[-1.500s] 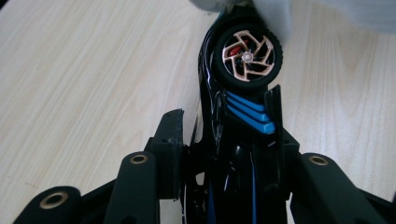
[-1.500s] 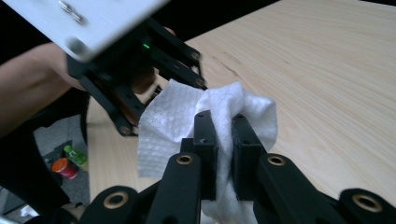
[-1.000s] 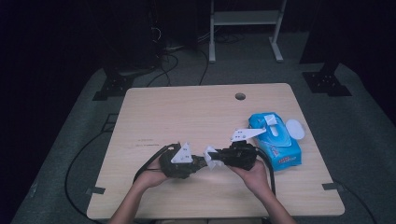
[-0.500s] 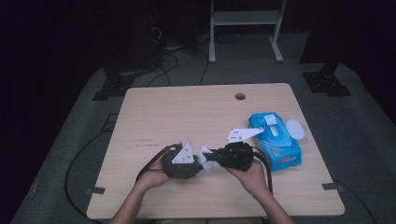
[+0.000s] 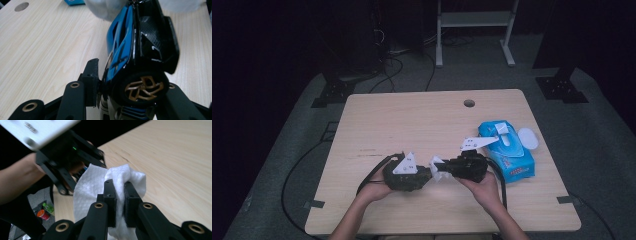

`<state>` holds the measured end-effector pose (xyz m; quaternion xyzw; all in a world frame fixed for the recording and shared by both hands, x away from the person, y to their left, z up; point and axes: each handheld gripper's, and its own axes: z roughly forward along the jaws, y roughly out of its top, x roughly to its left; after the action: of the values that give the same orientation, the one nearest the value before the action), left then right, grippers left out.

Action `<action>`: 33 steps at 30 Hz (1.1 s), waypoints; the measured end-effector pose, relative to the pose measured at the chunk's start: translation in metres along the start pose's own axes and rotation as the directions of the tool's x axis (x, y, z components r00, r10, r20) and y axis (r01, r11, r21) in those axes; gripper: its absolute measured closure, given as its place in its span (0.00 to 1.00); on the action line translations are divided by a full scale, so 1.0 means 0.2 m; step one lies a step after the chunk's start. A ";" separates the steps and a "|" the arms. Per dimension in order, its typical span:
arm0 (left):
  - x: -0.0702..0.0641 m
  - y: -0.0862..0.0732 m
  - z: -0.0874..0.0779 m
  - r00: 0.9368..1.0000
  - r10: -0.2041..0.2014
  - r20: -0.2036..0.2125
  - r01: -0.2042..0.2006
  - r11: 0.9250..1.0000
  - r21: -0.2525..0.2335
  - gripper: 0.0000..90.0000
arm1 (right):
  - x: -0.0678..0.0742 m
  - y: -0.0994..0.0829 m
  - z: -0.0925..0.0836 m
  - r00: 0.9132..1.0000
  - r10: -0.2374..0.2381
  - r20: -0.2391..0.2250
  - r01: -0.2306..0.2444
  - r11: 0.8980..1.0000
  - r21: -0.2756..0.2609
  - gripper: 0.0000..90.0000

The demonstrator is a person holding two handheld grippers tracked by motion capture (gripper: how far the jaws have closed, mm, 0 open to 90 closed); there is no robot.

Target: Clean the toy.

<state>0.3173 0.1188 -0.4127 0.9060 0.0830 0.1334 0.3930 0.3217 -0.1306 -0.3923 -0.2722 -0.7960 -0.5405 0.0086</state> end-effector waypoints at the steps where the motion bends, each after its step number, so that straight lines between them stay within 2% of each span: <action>1: 0.00 0.00 0.00 1.000 0.000 0.001 0.000 1.000 -0.003 0.64 | 0.02 0.01 0.00 1.000 -0.022 0.001 0.022 1.000 -0.006 0.92; 4: 0.00 0.00 -0.01 1.000 -0.001 -0.001 0.001 1.000 -0.016 0.65 | 0.02 0.02 -0.01 1.000 -0.026 -0.005 0.026 1.000 -0.015 0.92; 9: 0.01 0.00 -0.01 1.000 -0.011 0.001 0.011 1.000 -0.018 0.65 | -0.05 -0.05 0.02 1.000 0.027 0.013 -0.028 0.999 0.023 0.92; 11: 0.01 0.00 -0.01 1.000 -0.011 0.002 0.011 1.000 -0.019 0.65 | -0.06 -0.06 0.02 0.999 0.040 0.008 -0.040 0.999 0.025 0.92; 17: 0.01 0.01 -0.01 1.000 -0.014 0.005 0.014 0.999 -0.031 0.65 | -0.01 -0.01 0.00 1.000 -0.004 0.006 0.004 1.000 -0.007 0.92; 23: 0.01 0.01 -0.01 1.000 -0.012 0.004 0.012 1.000 -0.028 0.65 | -0.05 -0.05 0.01 0.999 0.028 0.017 -0.028 0.999 0.022 0.92; 29: 0.01 0.03 0.01 1.000 -0.010 0.006 0.010 1.000 -0.027 0.65 | 0.03 0.03 -0.03 0.999 -0.033 0.012 0.034 0.999 -0.014 0.92; 33: 0.00 0.04 0.03 1.000 0.000 0.004 0.000 1.000 -0.015 0.65 | 0.07 0.06 -0.03 0.999 -0.044 -0.016 0.044 0.998 -0.038 0.92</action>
<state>0.3186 0.1091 -0.4104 0.9033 0.0811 0.1322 0.4000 0.3128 -0.1272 -0.3749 -0.2502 -0.7914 -0.5578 -0.0017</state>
